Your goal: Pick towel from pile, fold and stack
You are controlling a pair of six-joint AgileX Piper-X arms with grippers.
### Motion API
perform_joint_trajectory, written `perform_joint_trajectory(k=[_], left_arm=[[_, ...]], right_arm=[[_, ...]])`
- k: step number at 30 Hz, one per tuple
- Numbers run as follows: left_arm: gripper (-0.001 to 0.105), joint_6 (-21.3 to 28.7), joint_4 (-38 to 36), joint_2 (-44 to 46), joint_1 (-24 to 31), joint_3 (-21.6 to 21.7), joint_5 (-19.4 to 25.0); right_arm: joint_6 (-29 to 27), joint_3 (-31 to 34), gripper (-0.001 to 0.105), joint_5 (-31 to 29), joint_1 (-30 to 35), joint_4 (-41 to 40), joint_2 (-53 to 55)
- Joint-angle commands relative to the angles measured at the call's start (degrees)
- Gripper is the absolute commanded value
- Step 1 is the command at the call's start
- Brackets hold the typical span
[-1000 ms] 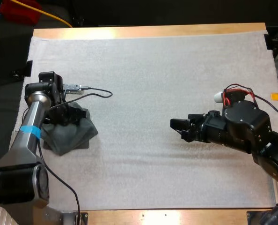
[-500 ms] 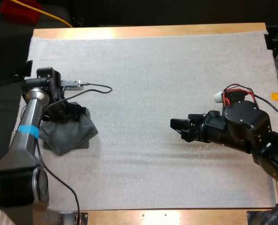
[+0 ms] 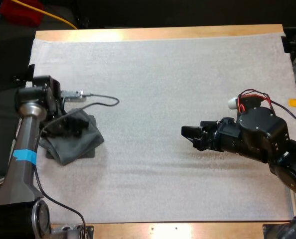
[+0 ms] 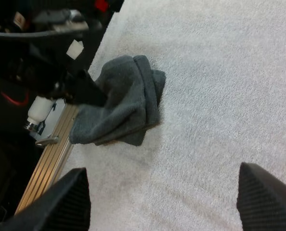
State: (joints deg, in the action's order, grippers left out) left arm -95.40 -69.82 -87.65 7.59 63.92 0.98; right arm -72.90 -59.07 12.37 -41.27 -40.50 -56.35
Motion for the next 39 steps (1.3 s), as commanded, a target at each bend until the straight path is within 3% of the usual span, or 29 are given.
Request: perform_joint_trajectory(k=[1,6,11,25,31,35,39], left_arm=[[0.07,0.2,0.9,0.2,0.0,-1.4,1.0],[0.07,0.2,5.9,0.2,0.0,-6.4,1.0],[0.07,0.3,6.9,0.1,0.0,-7.0,0.9],[0.07,1.8,3.1,6.0,0.0,-0.6,-3.9],[0.07,1.5,3.6,12.3,0.0,-0.1,-5.8],[0.07,1.5,3.5,16.0,0.0,-0.1,-7.9],[0.07,1.5,3.5,19.8,0.0,-0.1,-11.2]], right_arm=[[-0.1,-0.4,0.063,0.3,-0.2,0.3,0.4],[-0.1,-0.4,0.063,0.3,-0.2,-0.9,0.4],[-0.1,-0.4,0.063,0.3,-0.2,-0.9,0.4],[-0.2,-0.4,0.063,0.3,-0.2,-0.8,0.4],[-0.7,-0.4,0.063,0.3,-0.2,0.0,0.4],[-4.0,-0.4,0.063,0.3,-0.2,-0.1,0.4],[-4.7,-0.4,0.063,-3.2,0.3,-1.6,0.4]])
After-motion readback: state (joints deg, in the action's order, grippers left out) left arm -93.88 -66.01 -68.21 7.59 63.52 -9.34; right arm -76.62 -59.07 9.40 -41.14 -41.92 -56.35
